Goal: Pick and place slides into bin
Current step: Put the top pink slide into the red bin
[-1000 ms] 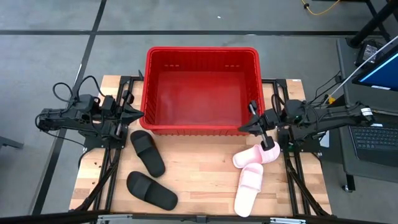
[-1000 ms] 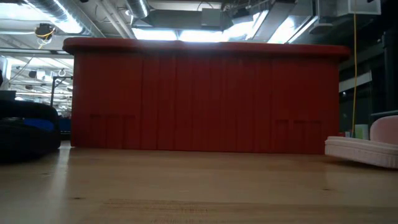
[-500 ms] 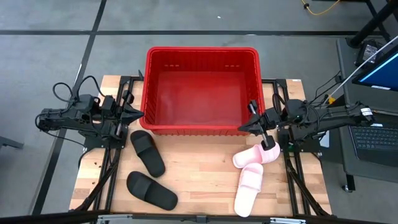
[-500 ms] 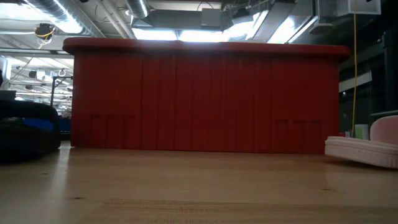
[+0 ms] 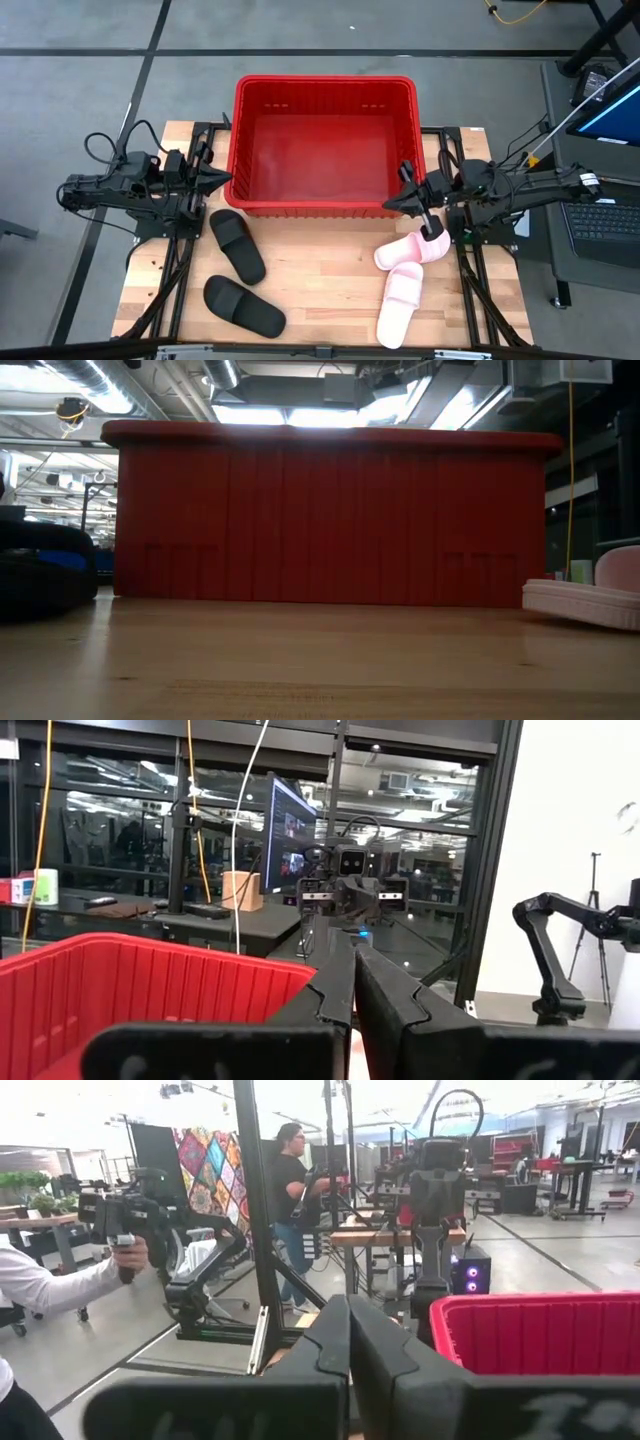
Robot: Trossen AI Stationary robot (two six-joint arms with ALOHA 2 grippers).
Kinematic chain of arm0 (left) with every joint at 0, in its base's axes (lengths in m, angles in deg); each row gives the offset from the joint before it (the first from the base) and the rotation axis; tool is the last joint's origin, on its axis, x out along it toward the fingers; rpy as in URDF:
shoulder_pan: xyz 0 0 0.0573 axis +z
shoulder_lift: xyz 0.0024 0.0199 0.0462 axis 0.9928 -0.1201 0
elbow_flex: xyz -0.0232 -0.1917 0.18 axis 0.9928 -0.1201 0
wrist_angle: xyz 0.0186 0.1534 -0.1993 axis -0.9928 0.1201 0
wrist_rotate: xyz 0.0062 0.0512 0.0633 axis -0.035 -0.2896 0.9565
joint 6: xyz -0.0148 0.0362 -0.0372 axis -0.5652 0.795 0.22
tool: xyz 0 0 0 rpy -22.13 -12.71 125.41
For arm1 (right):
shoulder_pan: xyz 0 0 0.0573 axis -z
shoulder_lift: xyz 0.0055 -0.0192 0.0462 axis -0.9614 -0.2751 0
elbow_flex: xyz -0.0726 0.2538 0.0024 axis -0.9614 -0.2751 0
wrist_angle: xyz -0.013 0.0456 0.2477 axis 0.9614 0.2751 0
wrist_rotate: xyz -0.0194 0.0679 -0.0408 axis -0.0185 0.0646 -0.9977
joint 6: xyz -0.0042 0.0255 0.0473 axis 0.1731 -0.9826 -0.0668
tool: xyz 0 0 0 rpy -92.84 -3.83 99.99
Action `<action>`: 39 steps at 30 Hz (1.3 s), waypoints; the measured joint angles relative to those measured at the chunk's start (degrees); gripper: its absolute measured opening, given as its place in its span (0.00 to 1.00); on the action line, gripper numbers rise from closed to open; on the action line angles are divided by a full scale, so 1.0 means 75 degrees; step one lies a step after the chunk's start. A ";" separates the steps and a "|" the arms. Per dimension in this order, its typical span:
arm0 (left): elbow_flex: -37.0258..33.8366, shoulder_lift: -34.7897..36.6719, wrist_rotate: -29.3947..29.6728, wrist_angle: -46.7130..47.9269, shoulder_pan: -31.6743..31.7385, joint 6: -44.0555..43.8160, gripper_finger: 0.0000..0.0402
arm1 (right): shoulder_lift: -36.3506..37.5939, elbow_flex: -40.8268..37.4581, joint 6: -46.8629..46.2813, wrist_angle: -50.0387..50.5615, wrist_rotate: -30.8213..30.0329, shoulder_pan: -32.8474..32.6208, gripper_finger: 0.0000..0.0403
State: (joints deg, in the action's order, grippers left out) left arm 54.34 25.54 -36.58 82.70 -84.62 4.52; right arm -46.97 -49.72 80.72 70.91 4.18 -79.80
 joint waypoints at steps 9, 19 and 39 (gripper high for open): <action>0.0000 -0.0003 -0.0003 -0.0165 0.0000 -0.0006 0.02 | -0.0214 0.0000 0.0312 -0.0288 -0.0017 -0.0019 0.01; 0.0000 -0.0003 -0.0095 -0.0634 0.0000 0.0508 0.01 | -0.0424 0.0049 0.0027 -0.0318 -0.0902 -0.0021 0.01; 0.0801 -0.1718 -0.0183 -0.0970 -0.0007 0.0325 0.01 | -0.1329 0.2647 0.0448 0.2608 -0.3009 -0.1639 0.01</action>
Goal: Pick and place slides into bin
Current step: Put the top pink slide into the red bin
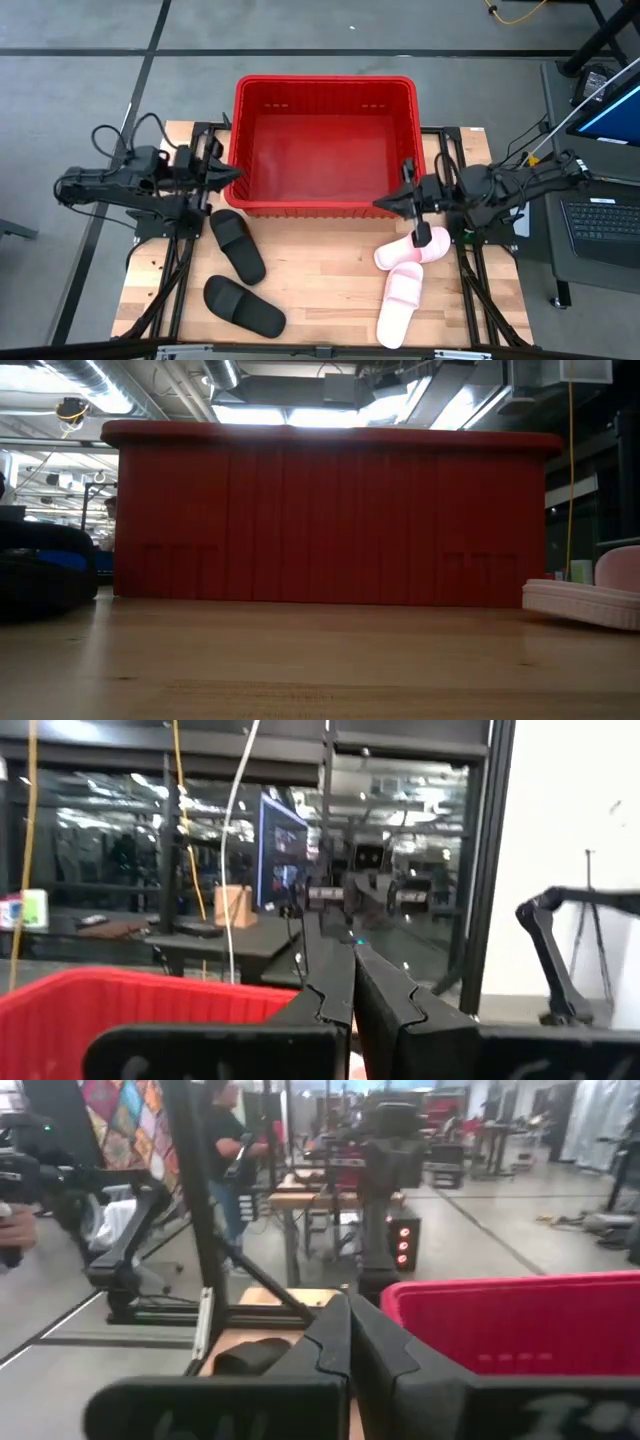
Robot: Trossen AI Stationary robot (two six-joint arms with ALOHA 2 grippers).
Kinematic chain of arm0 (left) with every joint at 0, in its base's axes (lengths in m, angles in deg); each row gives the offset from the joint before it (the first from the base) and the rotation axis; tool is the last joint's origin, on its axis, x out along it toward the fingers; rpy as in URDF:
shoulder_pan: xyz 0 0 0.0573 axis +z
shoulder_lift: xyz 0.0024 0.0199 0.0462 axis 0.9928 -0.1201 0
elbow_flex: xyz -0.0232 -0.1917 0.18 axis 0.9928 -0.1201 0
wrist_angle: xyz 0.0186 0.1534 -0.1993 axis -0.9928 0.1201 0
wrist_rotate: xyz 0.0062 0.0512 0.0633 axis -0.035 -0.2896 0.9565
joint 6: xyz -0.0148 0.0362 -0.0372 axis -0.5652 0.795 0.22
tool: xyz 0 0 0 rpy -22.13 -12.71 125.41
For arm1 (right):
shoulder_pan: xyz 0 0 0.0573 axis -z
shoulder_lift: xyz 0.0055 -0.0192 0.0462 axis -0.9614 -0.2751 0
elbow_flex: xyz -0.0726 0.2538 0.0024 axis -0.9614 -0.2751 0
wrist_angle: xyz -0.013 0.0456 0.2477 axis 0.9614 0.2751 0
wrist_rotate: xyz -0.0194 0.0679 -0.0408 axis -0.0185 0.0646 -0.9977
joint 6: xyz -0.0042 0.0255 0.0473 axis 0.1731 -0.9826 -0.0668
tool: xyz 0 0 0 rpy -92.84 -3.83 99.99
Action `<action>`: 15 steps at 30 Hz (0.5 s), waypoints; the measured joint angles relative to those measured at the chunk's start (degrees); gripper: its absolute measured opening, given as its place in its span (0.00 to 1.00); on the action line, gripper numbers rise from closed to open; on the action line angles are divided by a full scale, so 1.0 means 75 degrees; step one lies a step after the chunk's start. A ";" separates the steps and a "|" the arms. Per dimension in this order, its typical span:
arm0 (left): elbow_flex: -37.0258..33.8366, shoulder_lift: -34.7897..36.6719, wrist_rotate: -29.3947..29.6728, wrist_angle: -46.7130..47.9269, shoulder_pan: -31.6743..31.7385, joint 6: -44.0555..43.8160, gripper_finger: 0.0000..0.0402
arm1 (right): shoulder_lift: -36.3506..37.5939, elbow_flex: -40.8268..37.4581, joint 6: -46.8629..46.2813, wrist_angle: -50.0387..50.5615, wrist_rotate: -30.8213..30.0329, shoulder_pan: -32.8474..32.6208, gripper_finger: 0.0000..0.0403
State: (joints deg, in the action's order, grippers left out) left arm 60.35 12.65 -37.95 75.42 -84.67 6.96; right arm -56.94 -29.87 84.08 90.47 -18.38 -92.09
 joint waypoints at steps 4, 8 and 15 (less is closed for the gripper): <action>0.0000 -0.0480 -0.0297 -0.0116 -0.0206 0.0184 0.00 | -0.0443 0.0252 -0.0015 0.0203 -0.0511 -0.0474 0.01; 0.0034 -0.0800 -0.0356 -0.0310 -0.0566 0.0512 0.01 | -0.0788 0.0693 -0.0422 0.0921 -0.1545 -0.1013 0.01; 0.0540 -0.1225 -0.0348 -0.0233 -0.0876 0.0335 0.01 | -0.1194 0.1528 -0.1471 0.1815 -0.1867 -0.1653 0.01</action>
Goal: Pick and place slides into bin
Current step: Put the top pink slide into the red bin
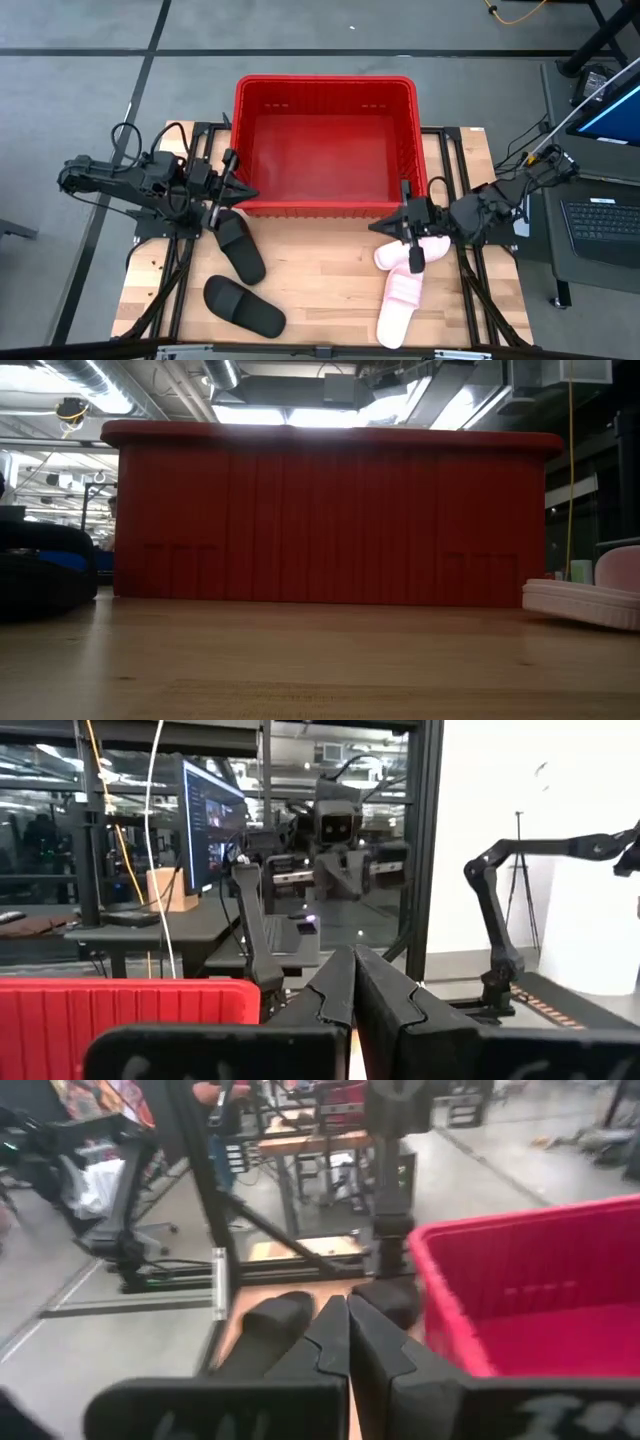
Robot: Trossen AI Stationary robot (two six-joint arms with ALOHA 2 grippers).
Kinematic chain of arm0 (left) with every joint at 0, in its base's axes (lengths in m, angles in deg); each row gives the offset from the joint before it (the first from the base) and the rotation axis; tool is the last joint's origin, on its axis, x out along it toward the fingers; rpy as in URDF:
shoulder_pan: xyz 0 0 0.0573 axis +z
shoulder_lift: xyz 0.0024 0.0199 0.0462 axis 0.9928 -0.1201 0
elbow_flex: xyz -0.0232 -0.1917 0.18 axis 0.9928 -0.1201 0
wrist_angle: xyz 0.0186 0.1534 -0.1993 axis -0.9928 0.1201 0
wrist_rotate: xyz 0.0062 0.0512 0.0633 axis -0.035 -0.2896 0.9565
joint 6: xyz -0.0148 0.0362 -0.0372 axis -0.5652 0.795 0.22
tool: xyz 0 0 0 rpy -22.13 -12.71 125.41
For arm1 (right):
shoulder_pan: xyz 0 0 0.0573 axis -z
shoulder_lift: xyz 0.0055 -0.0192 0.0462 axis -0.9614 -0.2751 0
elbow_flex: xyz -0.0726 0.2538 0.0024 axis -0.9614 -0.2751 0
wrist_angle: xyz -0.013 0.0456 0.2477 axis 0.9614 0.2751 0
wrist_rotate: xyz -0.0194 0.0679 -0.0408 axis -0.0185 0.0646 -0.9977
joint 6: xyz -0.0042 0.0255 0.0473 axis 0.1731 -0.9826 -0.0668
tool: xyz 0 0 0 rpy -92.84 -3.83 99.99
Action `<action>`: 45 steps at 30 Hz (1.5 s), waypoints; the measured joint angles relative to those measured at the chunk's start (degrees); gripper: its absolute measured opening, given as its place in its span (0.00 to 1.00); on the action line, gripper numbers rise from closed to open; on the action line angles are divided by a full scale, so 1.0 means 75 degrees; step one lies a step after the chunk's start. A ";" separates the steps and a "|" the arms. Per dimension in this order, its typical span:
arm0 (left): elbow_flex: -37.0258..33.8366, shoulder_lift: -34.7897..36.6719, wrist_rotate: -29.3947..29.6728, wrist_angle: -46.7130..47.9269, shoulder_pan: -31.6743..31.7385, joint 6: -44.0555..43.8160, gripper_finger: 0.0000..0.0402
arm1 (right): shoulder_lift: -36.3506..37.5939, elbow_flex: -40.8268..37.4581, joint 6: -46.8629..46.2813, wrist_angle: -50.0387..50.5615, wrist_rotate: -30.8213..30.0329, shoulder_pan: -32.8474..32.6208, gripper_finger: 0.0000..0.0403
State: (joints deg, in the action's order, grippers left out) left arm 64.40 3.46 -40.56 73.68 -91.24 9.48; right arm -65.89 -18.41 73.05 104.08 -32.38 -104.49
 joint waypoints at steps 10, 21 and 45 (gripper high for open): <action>0.0040 -0.0713 -0.0002 -0.0326 -0.0267 0.0349 0.01 | -0.0830 0.1033 -0.1861 0.1672 -0.1006 -0.0729 0.00; 0.0037 -0.0473 -0.0005 -0.0613 -0.0609 0.1029 0.01 | -0.2236 0.3198 -0.4729 0.5161 -0.0995 -0.1132 0.00; 0.0037 -0.0326 -0.0005 -0.0337 -0.0717 0.1613 0.01 | -0.3868 0.3856 -0.9801 0.9346 0.1255 -0.0964 0.01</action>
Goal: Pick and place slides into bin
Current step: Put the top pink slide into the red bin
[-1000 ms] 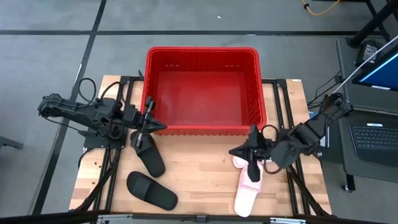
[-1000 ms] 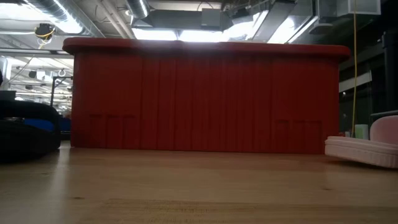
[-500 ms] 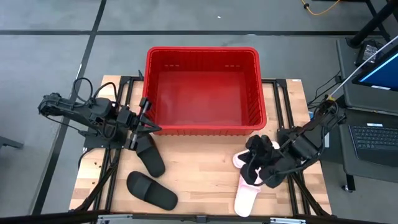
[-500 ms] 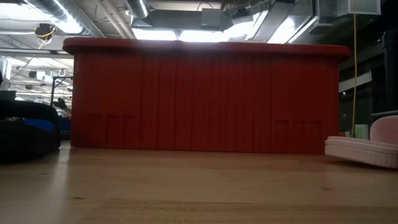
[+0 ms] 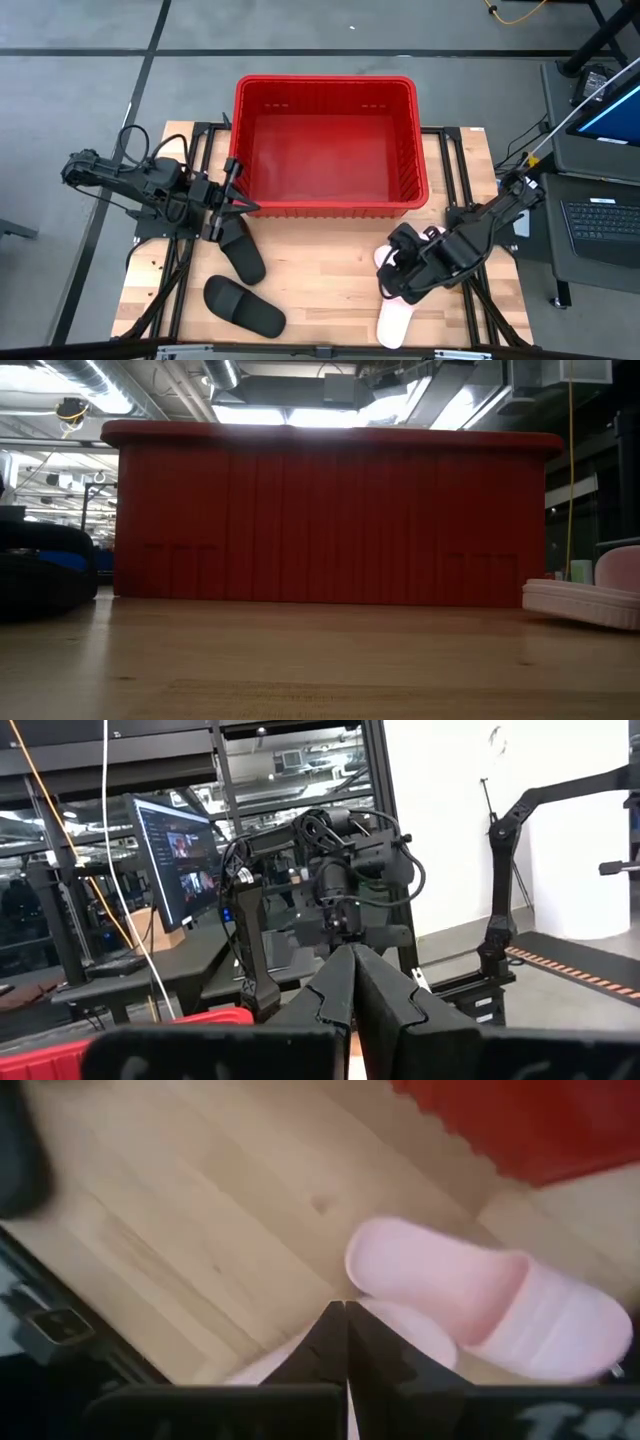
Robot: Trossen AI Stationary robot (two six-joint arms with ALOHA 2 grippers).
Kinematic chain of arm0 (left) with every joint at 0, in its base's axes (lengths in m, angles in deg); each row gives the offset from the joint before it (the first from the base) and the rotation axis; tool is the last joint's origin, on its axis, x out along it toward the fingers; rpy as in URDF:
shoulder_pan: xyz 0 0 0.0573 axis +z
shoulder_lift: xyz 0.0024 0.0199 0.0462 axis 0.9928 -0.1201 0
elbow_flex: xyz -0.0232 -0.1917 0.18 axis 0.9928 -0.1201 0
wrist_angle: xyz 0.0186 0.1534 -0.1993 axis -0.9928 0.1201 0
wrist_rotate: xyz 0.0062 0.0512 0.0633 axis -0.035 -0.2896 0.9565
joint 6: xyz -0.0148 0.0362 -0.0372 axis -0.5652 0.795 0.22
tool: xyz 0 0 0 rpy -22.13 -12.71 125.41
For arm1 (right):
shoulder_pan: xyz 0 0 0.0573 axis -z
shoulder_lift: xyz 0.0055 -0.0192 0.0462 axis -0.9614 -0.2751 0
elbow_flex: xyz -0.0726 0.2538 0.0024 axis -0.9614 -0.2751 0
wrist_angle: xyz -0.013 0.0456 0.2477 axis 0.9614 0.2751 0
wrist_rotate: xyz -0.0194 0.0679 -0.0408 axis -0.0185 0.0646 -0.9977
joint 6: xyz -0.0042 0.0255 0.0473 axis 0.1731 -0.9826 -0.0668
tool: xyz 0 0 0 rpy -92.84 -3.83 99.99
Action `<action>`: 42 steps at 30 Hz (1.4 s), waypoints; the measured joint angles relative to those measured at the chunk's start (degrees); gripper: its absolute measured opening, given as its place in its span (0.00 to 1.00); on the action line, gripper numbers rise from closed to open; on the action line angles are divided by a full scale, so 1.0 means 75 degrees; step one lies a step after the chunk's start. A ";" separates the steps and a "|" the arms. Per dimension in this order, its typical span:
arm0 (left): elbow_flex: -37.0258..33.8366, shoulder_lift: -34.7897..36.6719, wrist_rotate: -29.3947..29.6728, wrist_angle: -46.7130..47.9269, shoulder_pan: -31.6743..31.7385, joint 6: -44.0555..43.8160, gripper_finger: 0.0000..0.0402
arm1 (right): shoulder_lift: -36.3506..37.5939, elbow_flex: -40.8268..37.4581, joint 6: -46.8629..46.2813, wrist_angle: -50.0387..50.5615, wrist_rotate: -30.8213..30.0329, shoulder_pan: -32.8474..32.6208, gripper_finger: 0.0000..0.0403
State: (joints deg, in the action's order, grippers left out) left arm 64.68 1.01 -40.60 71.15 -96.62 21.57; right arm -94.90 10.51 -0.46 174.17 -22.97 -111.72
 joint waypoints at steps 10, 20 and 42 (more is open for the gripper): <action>0.0000 0.0000 0.0000 0.0000 0.0000 -0.0067 0.04 | -0.0421 -0.0003 -0.0826 0.0656 0.0525 0.0191 0.17; -0.0003 0.0000 0.0280 0.0002 0.0000 -0.0073 0.10 | -0.0878 -0.0003 -0.1392 0.0659 0.0616 0.0314 0.36; -0.0006 0.0000 0.0286 0.0002 0.0000 -0.0073 0.15 | -0.1336 -0.0491 -0.1362 0.0652 0.1279 0.0446 0.40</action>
State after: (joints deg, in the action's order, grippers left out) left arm 64.63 1.01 -38.46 71.17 -96.62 21.02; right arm -104.92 6.83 -10.67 179.07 -13.38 -108.37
